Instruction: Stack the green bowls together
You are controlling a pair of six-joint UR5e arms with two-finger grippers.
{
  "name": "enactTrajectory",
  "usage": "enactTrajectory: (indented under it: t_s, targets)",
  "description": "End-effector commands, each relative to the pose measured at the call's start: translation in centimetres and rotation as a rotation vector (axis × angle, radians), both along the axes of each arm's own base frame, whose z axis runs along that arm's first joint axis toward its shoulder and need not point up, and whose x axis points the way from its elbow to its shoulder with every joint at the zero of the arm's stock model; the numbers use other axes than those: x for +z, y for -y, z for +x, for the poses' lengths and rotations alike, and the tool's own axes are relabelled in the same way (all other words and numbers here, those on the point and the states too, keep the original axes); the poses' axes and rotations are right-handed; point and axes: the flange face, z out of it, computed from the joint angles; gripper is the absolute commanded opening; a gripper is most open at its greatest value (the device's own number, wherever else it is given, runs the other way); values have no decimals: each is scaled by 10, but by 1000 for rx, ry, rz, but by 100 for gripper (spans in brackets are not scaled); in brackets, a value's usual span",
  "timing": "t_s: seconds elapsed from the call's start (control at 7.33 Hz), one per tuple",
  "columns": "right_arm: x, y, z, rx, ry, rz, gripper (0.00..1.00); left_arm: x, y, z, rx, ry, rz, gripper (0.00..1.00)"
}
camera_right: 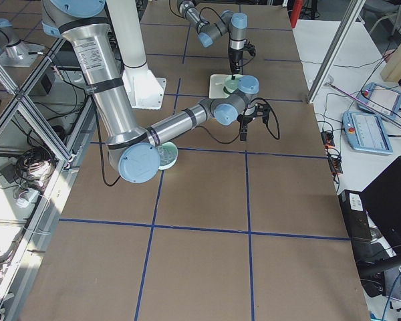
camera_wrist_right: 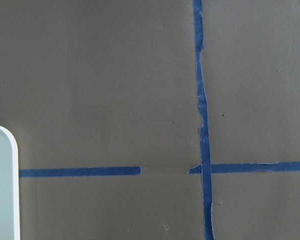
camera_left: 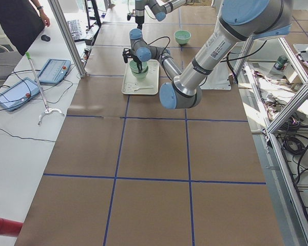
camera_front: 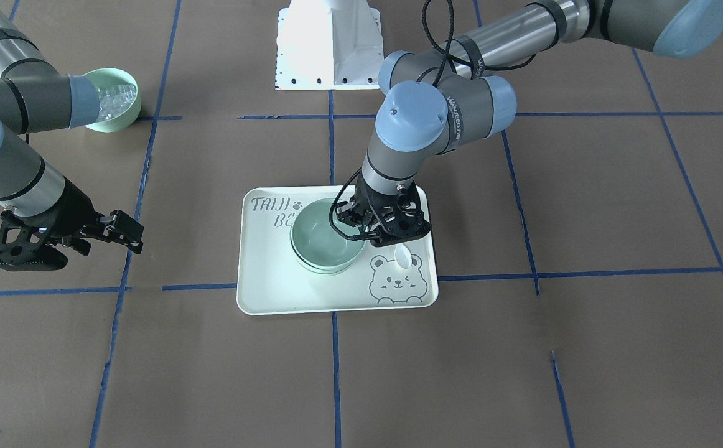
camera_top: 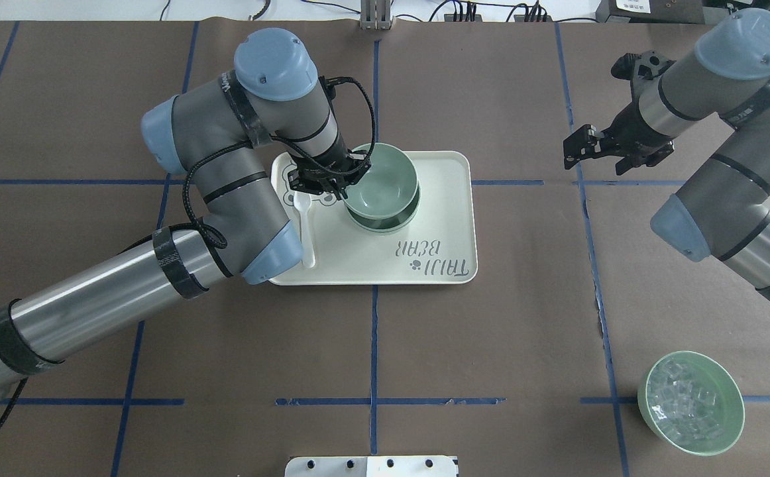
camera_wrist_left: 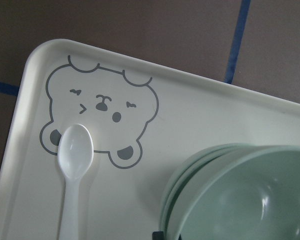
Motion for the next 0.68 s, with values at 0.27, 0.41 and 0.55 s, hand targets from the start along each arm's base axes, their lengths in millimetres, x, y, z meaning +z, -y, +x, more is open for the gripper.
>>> enactTrajectory:
  t_s: [0.27, 0.41, 0.55]
  targets:
    - [-3, -4, 4, -1, 8, 2, 100, -2, 14, -18, -30, -39, 48, 100]
    - [-5, -3, 17, 12, 17, 3, 100, 3, 28, -66, -58, -54, 92, 100]
    - [7, 7, 47, 48, 9, -22, 100, 38, 14, -130, -19, -29, 215, 100]
